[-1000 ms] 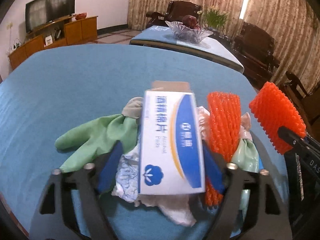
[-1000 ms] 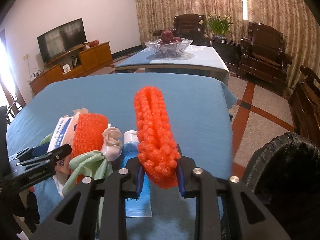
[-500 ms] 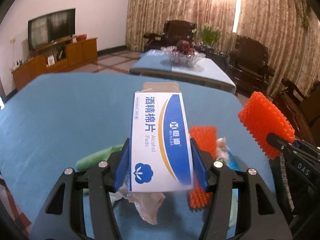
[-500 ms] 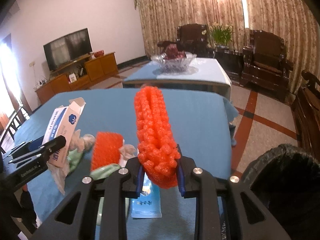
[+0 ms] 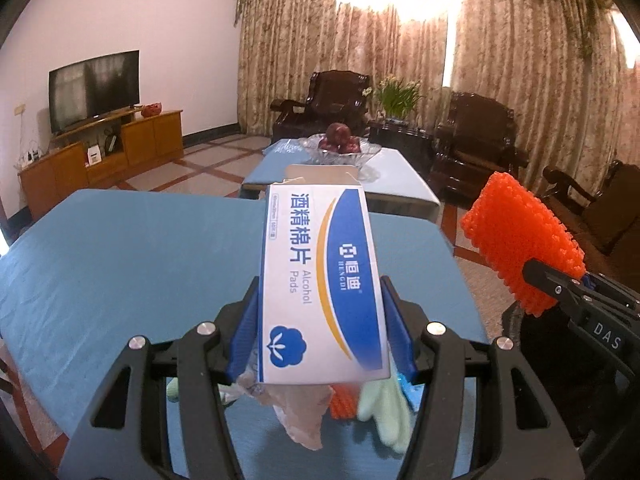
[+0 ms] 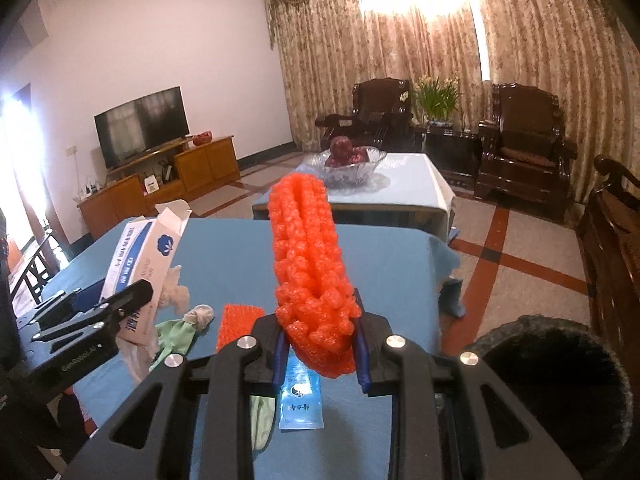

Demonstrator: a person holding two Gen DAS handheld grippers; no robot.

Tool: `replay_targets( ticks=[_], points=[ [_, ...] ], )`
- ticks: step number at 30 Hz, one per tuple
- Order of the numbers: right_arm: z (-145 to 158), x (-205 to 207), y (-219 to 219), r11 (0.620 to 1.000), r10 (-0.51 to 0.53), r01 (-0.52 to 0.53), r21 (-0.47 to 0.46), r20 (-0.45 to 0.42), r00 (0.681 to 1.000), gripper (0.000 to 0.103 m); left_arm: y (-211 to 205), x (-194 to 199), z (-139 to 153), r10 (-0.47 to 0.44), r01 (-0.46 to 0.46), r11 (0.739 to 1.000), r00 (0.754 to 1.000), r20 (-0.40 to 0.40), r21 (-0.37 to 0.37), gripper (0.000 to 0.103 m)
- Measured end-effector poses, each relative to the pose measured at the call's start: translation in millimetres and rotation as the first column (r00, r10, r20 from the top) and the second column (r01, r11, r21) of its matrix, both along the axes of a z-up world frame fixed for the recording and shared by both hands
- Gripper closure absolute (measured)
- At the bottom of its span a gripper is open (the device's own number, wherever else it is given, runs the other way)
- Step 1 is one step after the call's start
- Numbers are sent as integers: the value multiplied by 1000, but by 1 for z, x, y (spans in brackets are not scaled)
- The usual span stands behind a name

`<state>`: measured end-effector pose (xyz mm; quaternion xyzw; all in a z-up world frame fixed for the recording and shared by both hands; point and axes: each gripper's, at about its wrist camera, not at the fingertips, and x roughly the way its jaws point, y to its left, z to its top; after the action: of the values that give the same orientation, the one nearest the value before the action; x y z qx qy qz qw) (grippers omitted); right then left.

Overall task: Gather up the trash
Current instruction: 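Carry the alcohol pads box and orange scrubber over the bin and release both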

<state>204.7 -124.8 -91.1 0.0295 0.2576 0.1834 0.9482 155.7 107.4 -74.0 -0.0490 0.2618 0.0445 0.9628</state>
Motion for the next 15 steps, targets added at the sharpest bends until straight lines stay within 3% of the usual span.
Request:
replay_targets(
  ticks=[15],
  points=[
    [37,-47,-57,997,-78,78,-3,81,994,76,-63,-9,32,-112,112,994,992,62,6,48]
  ],
)
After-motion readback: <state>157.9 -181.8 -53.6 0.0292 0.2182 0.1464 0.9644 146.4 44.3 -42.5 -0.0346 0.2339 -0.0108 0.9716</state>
